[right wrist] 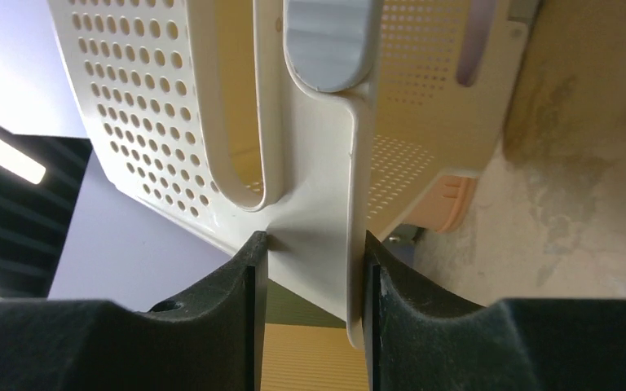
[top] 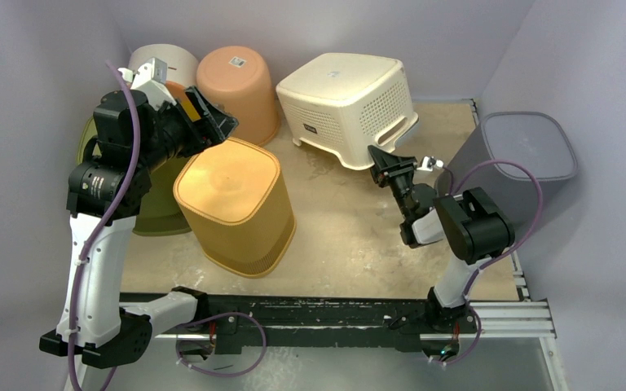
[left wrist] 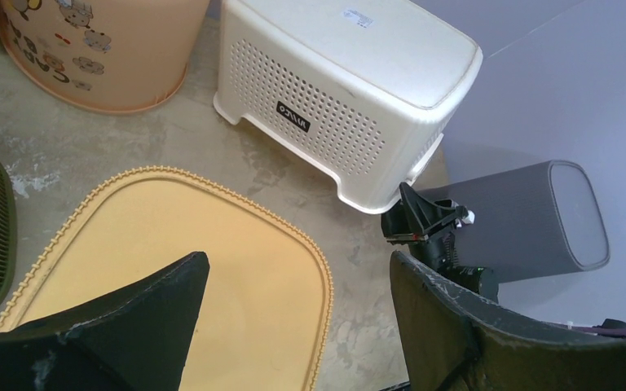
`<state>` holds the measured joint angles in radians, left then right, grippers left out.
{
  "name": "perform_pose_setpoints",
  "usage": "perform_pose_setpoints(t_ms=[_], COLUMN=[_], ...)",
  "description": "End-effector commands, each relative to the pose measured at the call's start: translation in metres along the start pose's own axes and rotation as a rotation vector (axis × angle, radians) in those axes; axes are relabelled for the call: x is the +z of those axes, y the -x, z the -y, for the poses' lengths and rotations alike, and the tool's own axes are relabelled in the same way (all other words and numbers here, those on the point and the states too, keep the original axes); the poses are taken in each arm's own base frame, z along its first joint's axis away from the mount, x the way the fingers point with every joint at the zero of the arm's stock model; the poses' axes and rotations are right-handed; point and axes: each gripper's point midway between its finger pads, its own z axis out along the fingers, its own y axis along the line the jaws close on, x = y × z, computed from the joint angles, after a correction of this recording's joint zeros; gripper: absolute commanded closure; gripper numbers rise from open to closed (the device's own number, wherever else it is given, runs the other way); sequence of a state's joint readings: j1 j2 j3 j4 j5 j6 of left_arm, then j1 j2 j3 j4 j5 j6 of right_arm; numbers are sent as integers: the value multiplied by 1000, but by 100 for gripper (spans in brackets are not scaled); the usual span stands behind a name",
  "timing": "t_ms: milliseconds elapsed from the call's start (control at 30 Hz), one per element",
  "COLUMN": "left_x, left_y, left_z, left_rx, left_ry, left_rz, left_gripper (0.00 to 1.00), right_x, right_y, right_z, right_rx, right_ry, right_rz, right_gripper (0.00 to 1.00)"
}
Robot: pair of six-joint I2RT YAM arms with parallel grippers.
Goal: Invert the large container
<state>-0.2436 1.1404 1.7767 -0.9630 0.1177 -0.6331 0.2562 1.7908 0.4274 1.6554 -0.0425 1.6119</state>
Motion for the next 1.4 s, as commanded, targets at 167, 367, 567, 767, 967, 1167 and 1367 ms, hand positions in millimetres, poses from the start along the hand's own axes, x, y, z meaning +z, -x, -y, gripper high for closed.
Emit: perform_pose_setpoints(t_ms=[167,367,567,767,967,1167,1367], left_x=[1,6,10,14,16,18,18], left_y=[3,1,-3,-5,-4,-3,-1], left_z=[5,3,-1,-4,-4,-3,0], left_rx=[24,22,17,10,3,-7,-8], left_ry=[-32,-26,-16,-8,-7,-12,-22], left_rz=[23,15,6,1,5,14,23], left_gripper=[21,21,21,21,21,21,21], right_x=[-17,-20,-20,-18,-17,-23,-17], right_y=[19,22,21,13,3,7,7], right_z=[-17,5,18,34,44,59,46], right_rx=[-95,-105,-110,-128,-158,-237,-402], right_ry=[176,117,84,27,-51,-211,-308], right_rz=[62,58,46,-5,-71,-77,-124], right_gripper=[60,60,60,59,56,53,52])
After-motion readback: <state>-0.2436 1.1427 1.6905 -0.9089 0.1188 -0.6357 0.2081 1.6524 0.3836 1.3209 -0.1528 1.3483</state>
